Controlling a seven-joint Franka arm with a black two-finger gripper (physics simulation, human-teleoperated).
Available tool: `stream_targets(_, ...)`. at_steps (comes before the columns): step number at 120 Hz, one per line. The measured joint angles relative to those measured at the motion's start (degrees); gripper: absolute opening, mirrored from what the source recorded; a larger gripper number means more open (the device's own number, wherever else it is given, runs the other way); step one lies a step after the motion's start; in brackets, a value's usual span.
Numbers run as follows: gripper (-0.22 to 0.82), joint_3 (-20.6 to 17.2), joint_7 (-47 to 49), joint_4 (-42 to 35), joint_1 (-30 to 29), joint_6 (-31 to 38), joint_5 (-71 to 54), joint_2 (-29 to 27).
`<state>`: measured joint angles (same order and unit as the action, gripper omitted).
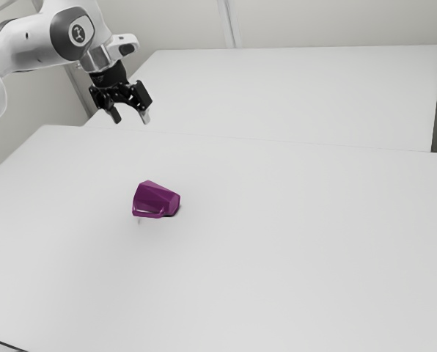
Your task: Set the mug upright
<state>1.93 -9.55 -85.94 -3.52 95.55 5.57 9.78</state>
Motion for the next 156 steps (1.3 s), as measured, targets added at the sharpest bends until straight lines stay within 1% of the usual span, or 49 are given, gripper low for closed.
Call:
stream_targets(32, 0.60, 0.0, -0.9, -0.3, 0.0, -0.5, 0.1, -0.3)
stream_targets(43, 0.60, 0.1, -1.0, -3.2, 0.0, -0.7, 0.6, -1.5)
stream_targets(48, 0.60, 1.3, -1.1, -4.1, 0.3, -1.1, 1.7, -1.8)
stream_targets(54, 0.60, 4.5, -1.9, -4.6, 0.6, -1.9, 5.3, -1.6)
stream_targets(59, 0.60, 6.2, -3.0, -4.7, -0.6, -2.5, 7.7, -1.3)
stream_targets(64, 0.60, 7.0, -4.1, -4.8, -2.2, -3.2, 9.6, -1.0)
stream_targets(82, 0.60, 8.2, -9.2, -4.9, -6.1, -4.7, 16.9, 3.8)
stream_targets(101, 0.60, 8.2, -14.5, -4.9, -8.7, -4.9, 22.3, 10.1)
stream_targets(116, 0.60, 7.8, -18.5, -4.9, -11.2, -3.8, 24.8, 13.8)
stream_targets(139, 0.60, 7.3, -23.8, -5.0, -11.8, -1.2, 32.9, 18.3)
stream_targets(156, 0.60, 7.1, -26.6, -8.3, -11.9, 0.2, 38.9, 19.6)
